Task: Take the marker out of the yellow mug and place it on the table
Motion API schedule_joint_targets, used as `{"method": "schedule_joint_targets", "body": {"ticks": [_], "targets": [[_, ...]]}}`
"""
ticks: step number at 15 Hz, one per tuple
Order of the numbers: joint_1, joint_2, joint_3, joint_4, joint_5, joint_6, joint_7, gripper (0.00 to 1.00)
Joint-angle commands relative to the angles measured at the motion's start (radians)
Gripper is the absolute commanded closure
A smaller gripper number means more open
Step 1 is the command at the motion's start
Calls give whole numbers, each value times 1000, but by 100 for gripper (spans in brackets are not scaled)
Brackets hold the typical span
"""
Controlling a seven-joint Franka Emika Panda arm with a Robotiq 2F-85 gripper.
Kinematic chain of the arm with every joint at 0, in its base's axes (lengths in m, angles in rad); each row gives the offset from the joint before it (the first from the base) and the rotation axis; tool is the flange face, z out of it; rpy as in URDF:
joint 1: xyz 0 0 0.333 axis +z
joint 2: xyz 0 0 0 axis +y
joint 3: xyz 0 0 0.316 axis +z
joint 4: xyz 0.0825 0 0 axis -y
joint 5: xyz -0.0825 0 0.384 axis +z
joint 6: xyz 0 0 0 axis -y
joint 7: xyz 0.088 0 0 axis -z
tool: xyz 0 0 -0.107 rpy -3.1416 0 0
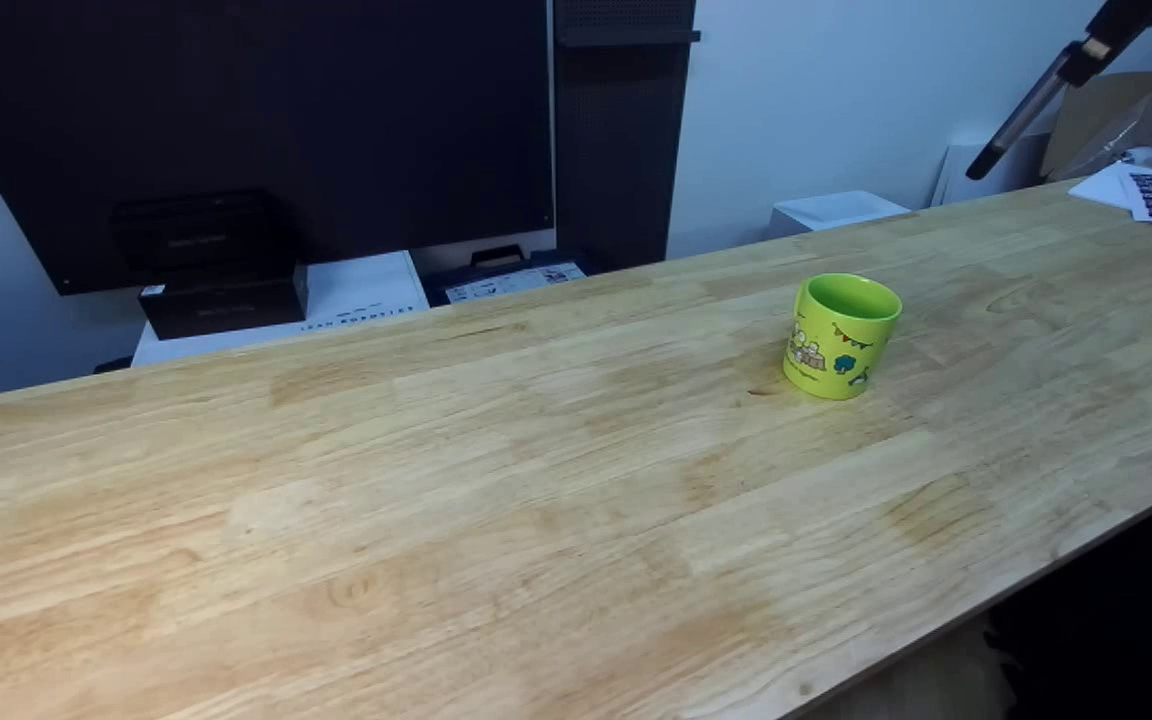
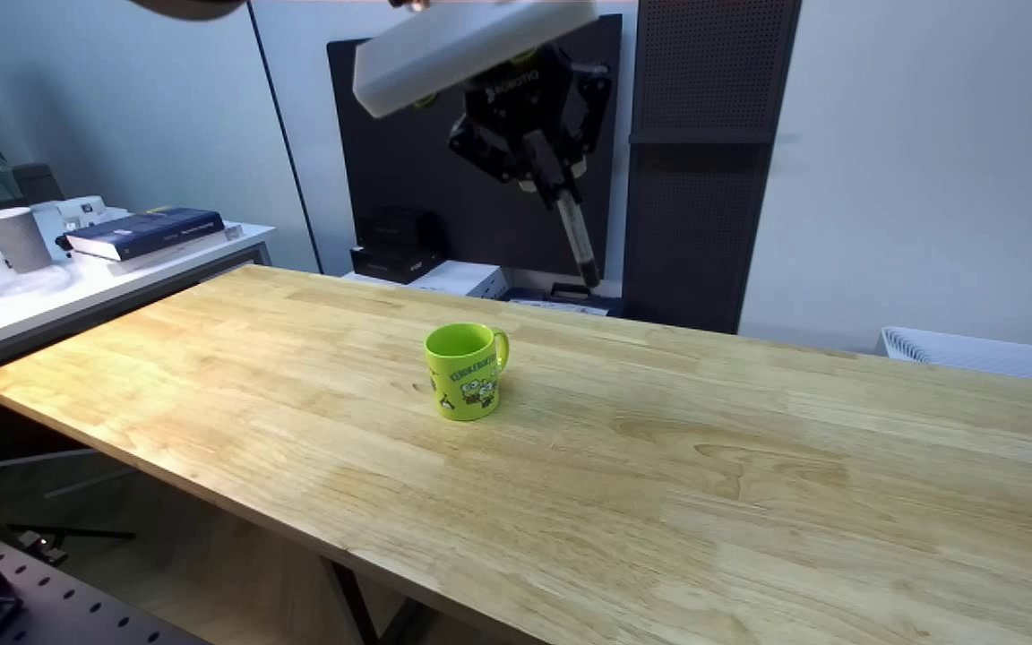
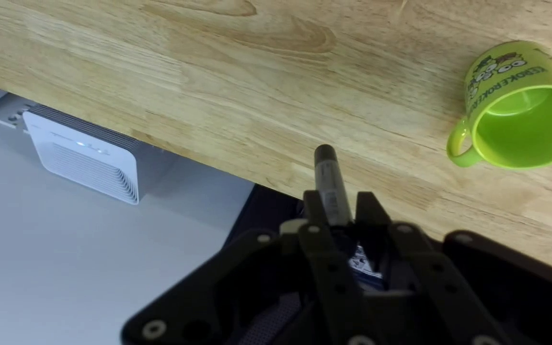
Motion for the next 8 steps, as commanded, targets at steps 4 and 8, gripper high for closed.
{"method": "schedule_joint_targets", "body": {"ticks": [4, 8], "targets": [[43, 223, 26, 57, 7, 82, 69, 94], [17, 238, 81, 36, 36, 75, 50, 78]]}}
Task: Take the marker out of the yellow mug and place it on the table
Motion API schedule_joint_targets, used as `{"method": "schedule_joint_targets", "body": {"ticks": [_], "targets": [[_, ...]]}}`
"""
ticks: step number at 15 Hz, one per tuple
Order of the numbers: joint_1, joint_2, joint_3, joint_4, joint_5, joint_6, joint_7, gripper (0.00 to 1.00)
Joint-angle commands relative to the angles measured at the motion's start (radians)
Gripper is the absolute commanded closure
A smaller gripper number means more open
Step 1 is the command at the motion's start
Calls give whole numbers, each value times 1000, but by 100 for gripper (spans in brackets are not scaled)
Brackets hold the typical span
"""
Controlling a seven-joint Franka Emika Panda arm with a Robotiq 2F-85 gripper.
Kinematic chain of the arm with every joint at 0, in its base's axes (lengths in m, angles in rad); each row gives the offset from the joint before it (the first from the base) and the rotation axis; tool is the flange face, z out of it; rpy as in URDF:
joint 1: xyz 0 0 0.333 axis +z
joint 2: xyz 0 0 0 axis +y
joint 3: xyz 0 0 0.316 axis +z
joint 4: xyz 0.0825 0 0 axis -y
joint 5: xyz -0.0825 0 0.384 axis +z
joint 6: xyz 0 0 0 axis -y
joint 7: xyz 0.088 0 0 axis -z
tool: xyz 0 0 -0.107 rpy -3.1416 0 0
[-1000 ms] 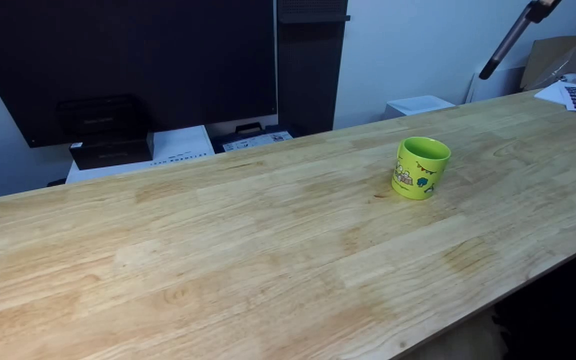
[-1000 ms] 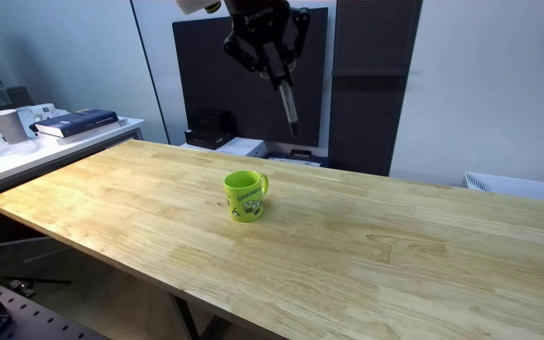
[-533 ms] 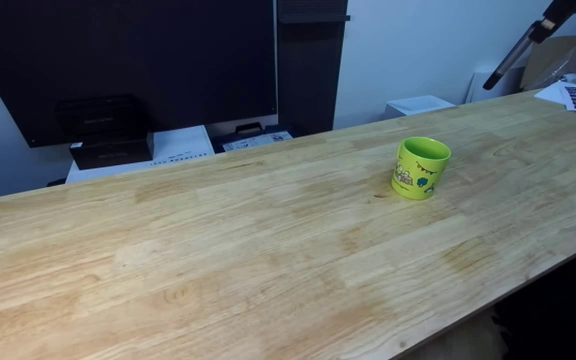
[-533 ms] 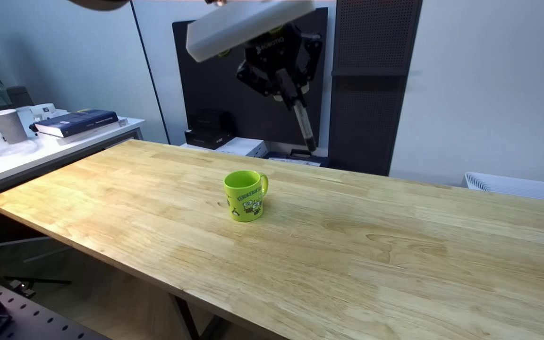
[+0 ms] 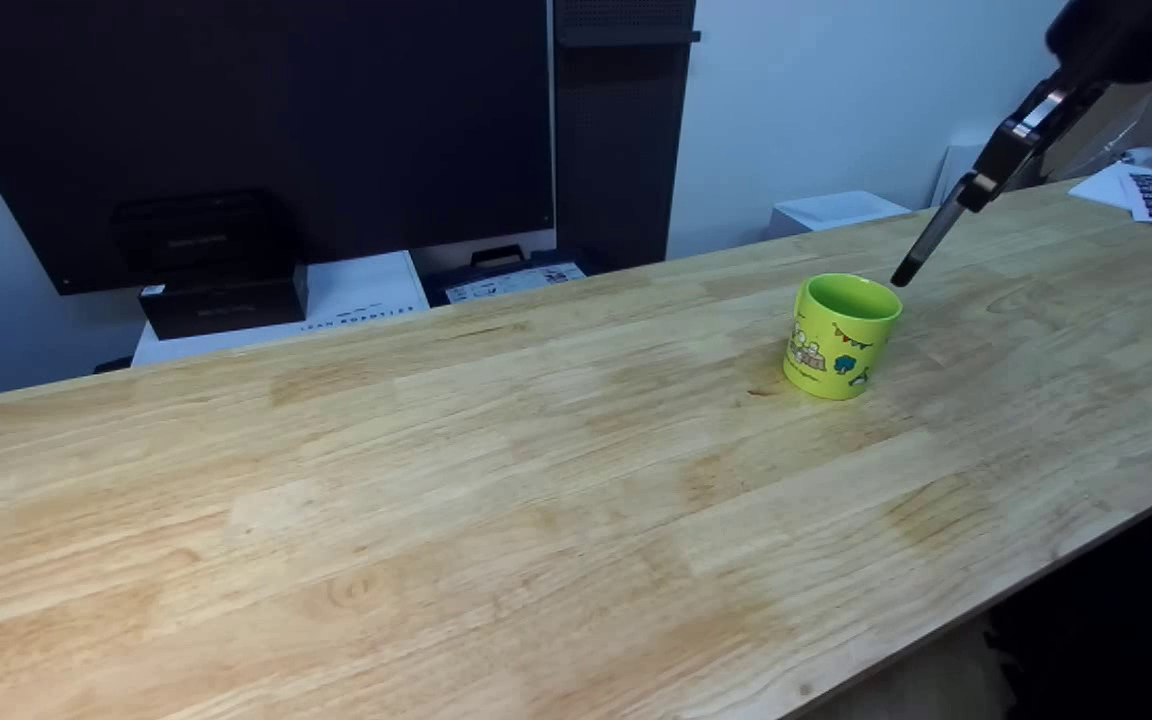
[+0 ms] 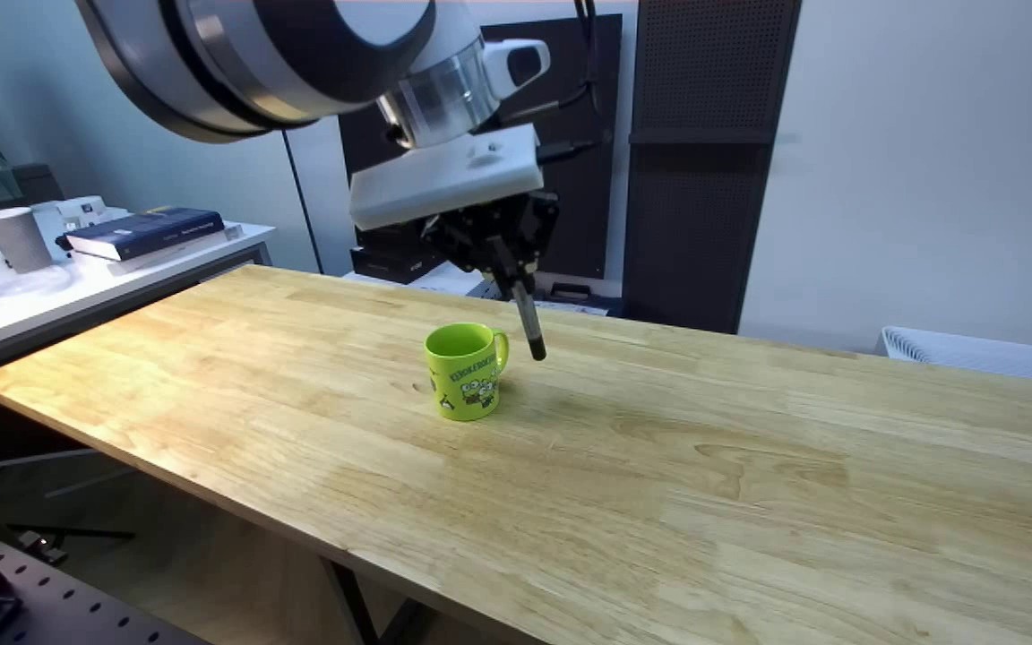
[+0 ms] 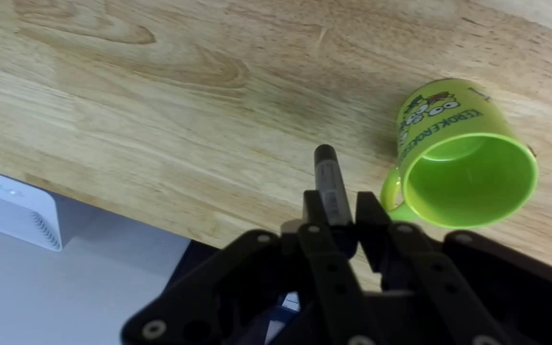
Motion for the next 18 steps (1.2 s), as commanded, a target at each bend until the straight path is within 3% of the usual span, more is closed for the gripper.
{"method": "schedule_joint_targets", "body": {"ticks": [1, 4, 5, 9, 13, 16, 18], "targets": [[1, 14, 9, 6, 6, 3, 0, 78], [1, 25, 12, 14, 14, 4, -1, 78], [37, 17, -30, 13, 12, 22, -4, 94], [133, 25, -204, 11, -87, 147, 30, 94], [210, 75, -301, -17, -22, 265, -16, 94], [318, 149, -384, -26, 75, 346, -73, 94], [367, 193, -397, -33, 134, 370, -95, 94]]}}
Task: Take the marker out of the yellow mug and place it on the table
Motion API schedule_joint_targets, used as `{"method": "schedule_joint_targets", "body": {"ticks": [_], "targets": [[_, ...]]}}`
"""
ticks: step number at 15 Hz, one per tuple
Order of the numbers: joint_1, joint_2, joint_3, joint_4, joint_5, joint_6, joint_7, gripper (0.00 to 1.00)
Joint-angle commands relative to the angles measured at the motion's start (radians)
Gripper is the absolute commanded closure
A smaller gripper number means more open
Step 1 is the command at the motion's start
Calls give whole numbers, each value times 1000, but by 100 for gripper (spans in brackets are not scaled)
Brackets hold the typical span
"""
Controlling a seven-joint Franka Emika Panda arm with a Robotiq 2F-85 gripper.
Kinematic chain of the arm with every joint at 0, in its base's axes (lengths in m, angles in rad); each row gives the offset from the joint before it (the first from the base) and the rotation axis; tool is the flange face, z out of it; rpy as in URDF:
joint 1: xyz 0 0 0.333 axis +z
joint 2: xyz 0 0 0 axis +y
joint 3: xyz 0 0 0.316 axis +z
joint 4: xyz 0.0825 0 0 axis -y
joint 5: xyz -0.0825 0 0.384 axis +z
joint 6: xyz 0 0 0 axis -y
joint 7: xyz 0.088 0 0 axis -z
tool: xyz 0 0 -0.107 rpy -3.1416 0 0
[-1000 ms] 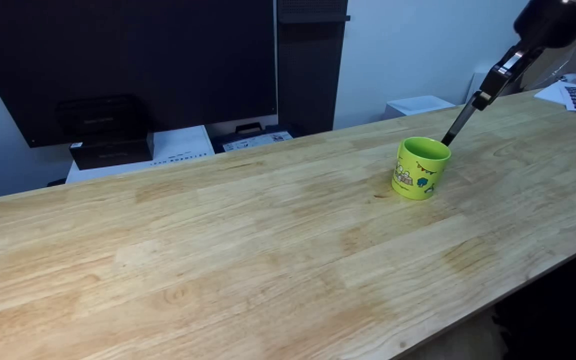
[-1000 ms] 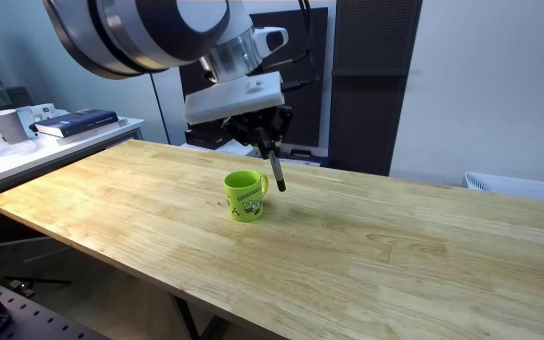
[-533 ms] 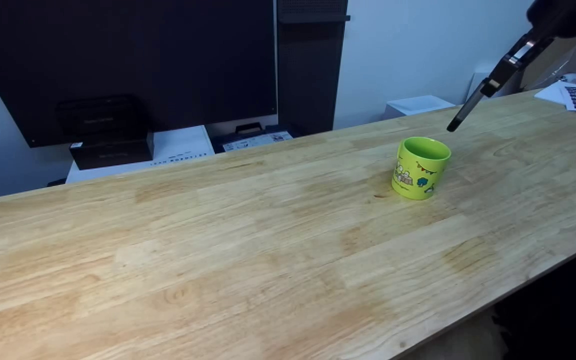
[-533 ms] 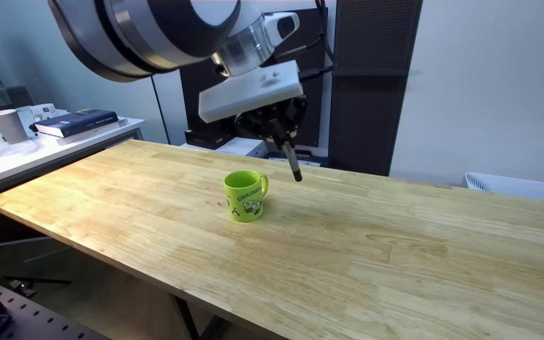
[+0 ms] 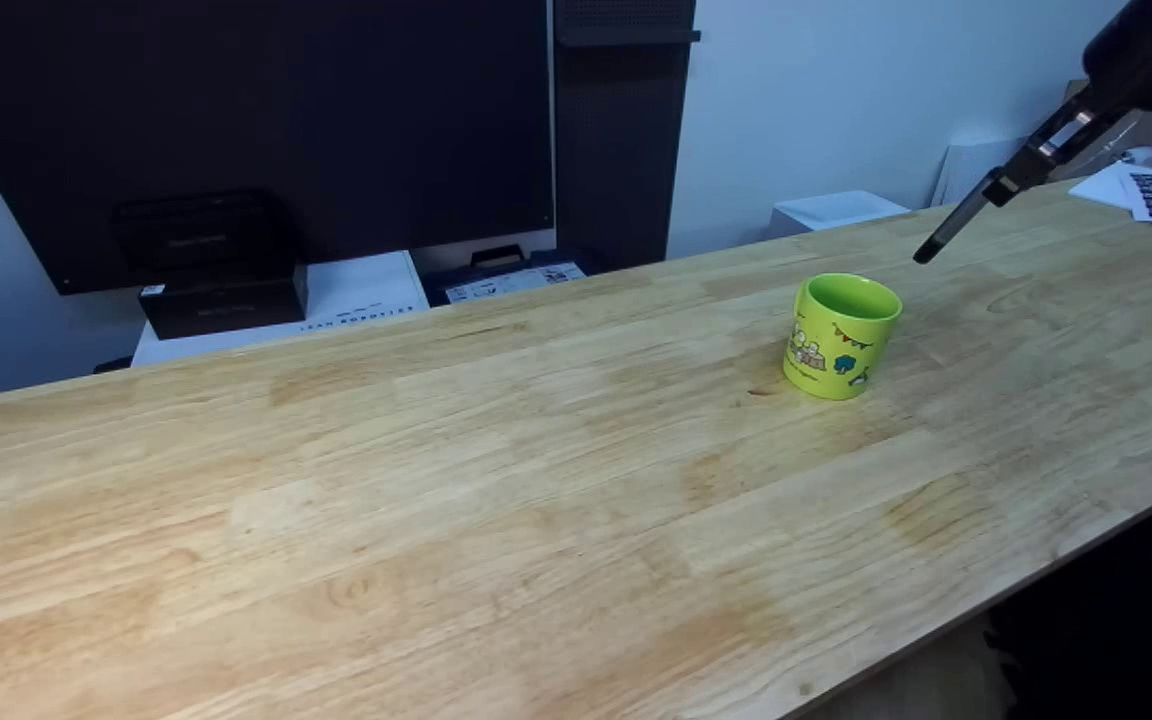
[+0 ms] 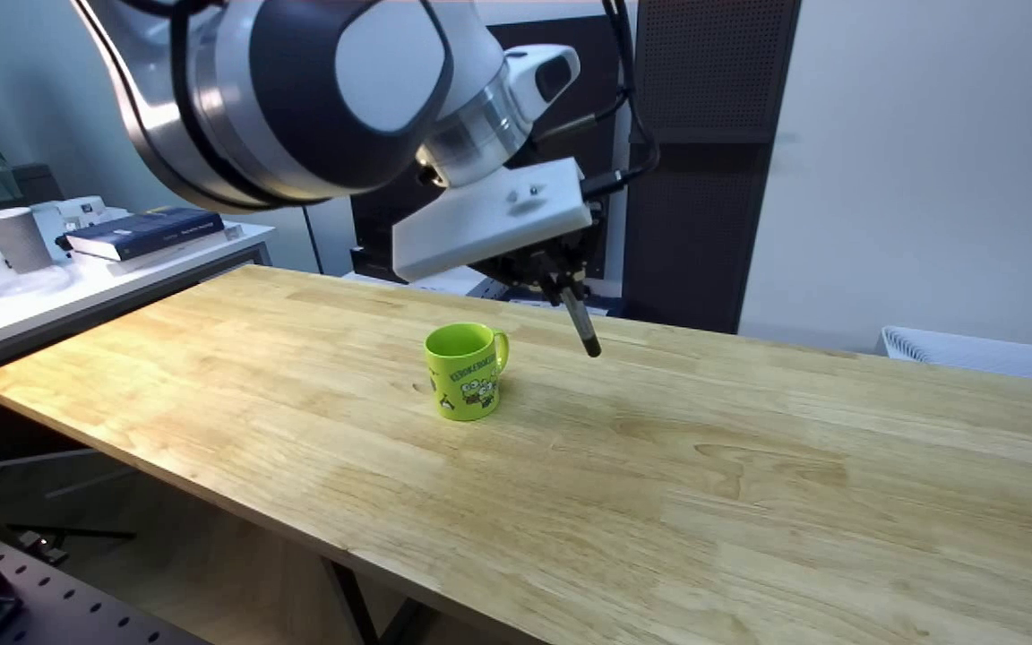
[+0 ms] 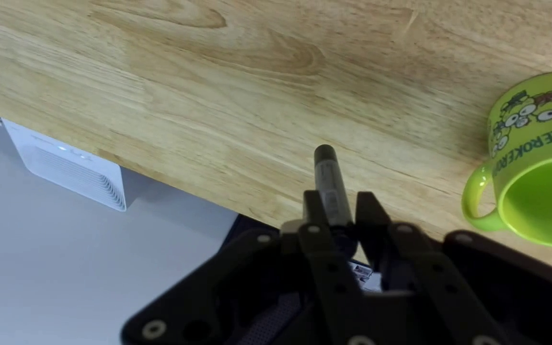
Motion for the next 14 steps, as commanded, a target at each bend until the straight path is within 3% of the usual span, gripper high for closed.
{"method": "schedule_joint_targets", "body": {"ticks": [1, 4, 8, 14], "targets": [[110, 62, -47, 11, 101, 15, -42, 94], [154, 97, -43, 9, 139, 8, -42, 94], [157, 112, -14, 4, 165, 6, -61, 94], [95, 129, 35, -19, 113, 10, -57, 94]]}}
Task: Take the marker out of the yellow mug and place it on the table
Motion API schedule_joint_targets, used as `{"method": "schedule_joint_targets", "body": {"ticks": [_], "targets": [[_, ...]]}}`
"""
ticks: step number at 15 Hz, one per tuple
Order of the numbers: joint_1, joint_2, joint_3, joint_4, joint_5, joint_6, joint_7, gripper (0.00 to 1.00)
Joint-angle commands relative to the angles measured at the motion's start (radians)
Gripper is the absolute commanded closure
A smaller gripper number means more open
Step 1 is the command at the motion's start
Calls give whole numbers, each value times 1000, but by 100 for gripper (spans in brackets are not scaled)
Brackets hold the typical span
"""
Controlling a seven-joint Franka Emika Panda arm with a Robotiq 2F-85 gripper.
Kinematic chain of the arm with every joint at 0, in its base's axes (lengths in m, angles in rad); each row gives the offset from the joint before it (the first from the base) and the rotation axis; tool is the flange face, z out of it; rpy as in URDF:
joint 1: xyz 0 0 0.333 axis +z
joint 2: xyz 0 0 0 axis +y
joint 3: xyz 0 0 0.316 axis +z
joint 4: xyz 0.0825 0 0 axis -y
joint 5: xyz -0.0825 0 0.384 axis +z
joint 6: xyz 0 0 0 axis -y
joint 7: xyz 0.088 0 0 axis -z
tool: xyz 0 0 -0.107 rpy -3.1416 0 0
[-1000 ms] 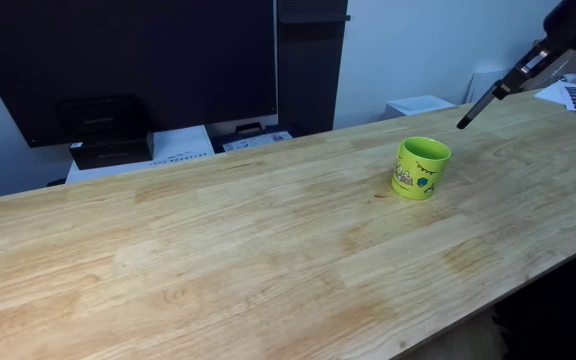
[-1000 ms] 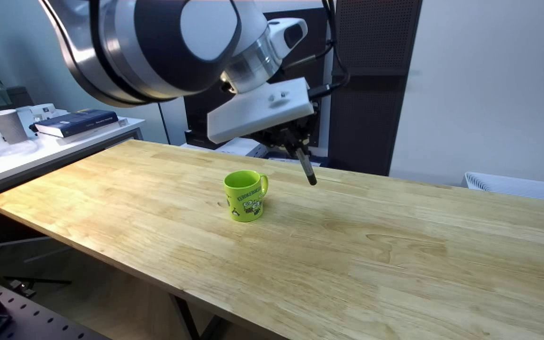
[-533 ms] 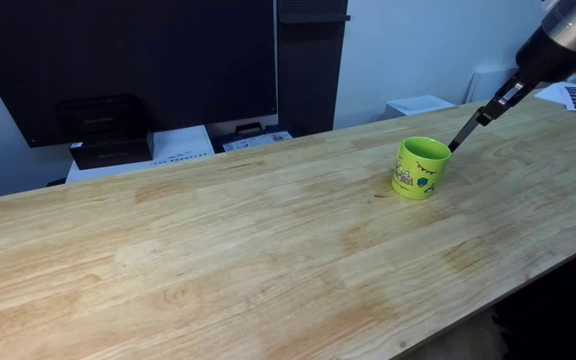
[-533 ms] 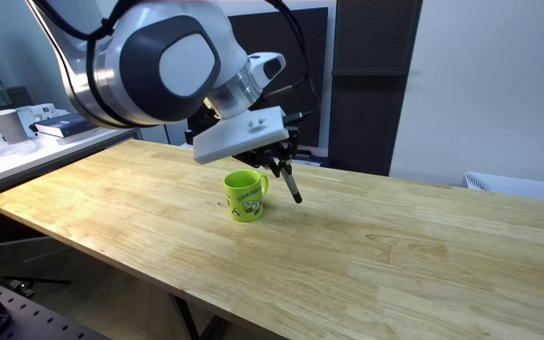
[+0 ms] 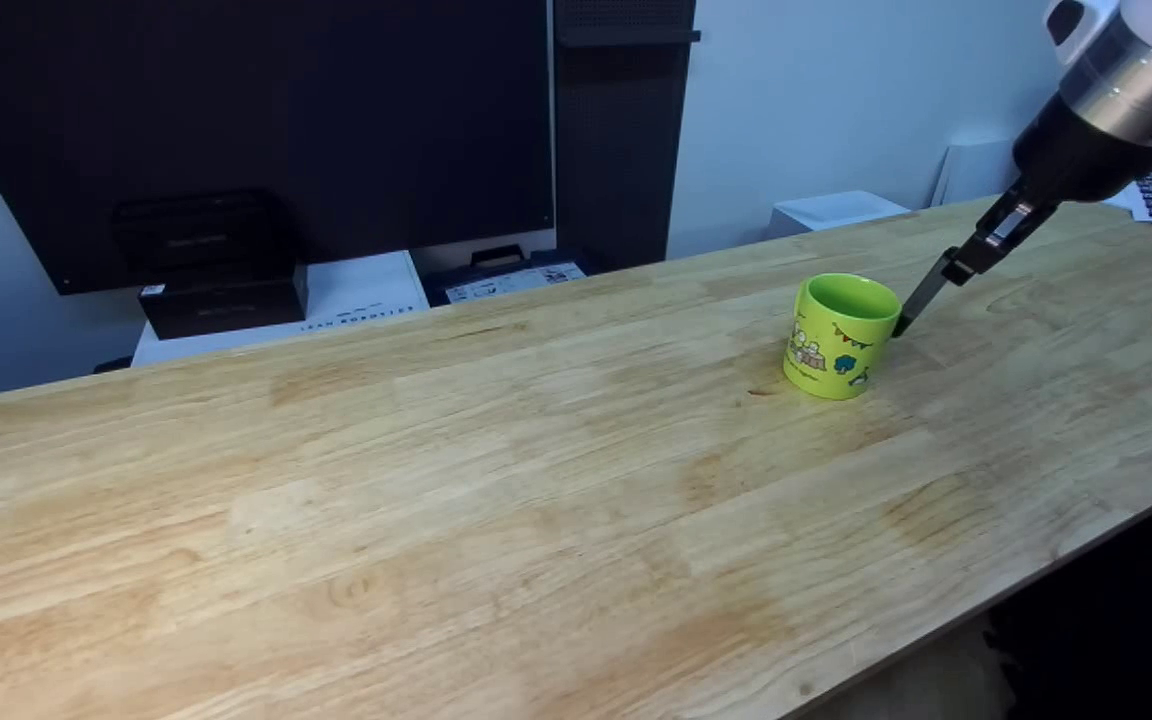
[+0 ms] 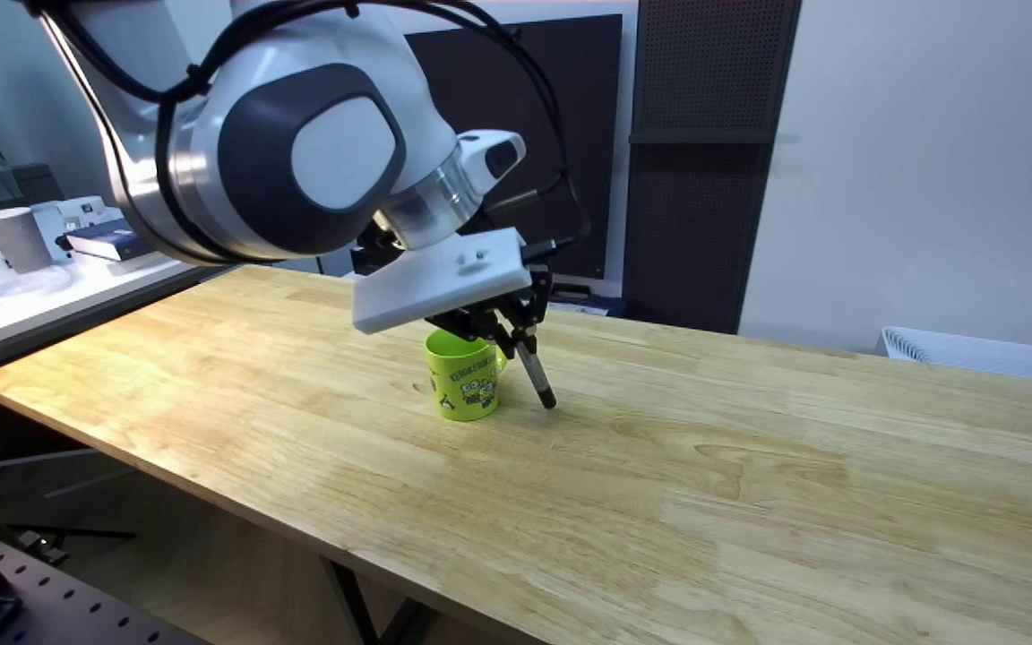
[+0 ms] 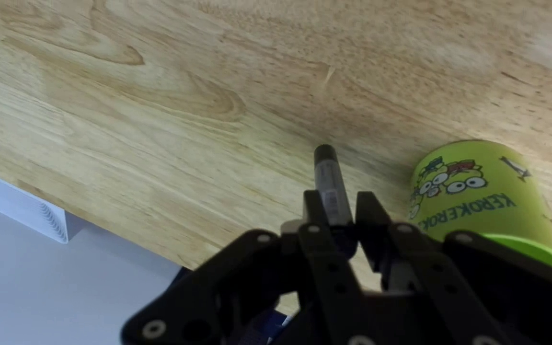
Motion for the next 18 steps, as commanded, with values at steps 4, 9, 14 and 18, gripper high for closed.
{"method": "schedule_joint_targets", "body": {"ticks": [4, 9, 14, 18], "targets": [[-68, 11, 52, -7, -31, 0, -10, 94], [-92, 34, 60, -12, -47, 7, -26, 94], [-135, 107, 77, -1, -69, -20, -16, 94], [-160, 146, 84, 9, -83, -36, -11, 94]]}}
